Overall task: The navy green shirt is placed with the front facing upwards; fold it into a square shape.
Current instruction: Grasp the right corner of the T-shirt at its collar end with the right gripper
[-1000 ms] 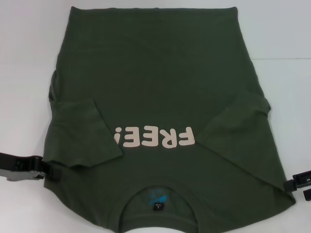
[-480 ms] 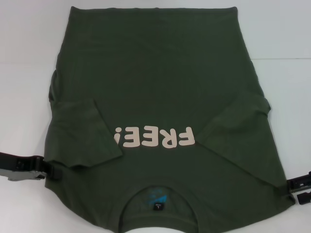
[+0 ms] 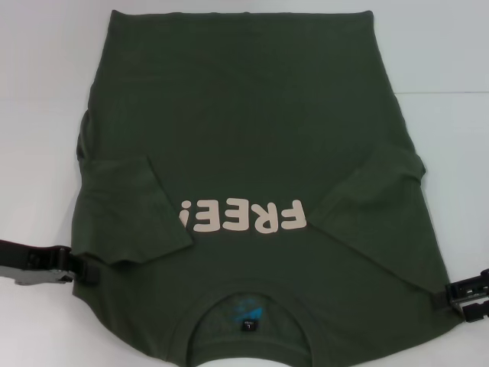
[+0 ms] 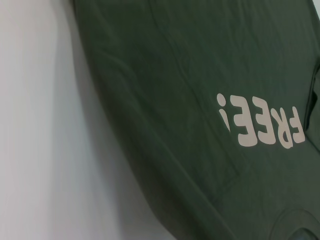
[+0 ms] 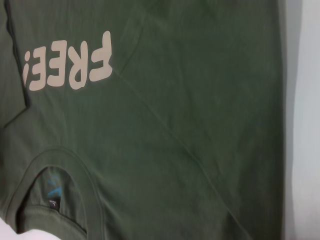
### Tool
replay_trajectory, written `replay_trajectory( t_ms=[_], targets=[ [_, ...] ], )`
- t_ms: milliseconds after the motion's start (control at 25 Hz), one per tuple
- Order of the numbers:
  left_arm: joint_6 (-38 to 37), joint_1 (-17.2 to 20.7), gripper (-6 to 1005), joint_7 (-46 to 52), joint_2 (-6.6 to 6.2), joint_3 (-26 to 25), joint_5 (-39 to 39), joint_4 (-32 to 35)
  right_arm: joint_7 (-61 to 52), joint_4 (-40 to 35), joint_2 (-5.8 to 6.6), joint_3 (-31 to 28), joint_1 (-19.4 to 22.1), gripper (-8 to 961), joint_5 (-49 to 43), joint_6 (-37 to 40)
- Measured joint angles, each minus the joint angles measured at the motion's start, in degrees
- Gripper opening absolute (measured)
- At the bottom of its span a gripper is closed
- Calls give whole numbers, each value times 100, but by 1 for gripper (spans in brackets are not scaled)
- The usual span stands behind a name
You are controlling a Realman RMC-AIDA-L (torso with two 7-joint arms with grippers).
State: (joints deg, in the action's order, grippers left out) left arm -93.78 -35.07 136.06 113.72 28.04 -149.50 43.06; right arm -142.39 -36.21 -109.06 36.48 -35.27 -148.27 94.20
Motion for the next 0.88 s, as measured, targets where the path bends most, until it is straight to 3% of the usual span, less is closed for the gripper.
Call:
replay_trajectory(
  t_ms=[880],
  targets=[
    [24,-17,52,-26,14,0,9,-7,134,276,-59,-98,-3,886,82,-197]
  ],
)
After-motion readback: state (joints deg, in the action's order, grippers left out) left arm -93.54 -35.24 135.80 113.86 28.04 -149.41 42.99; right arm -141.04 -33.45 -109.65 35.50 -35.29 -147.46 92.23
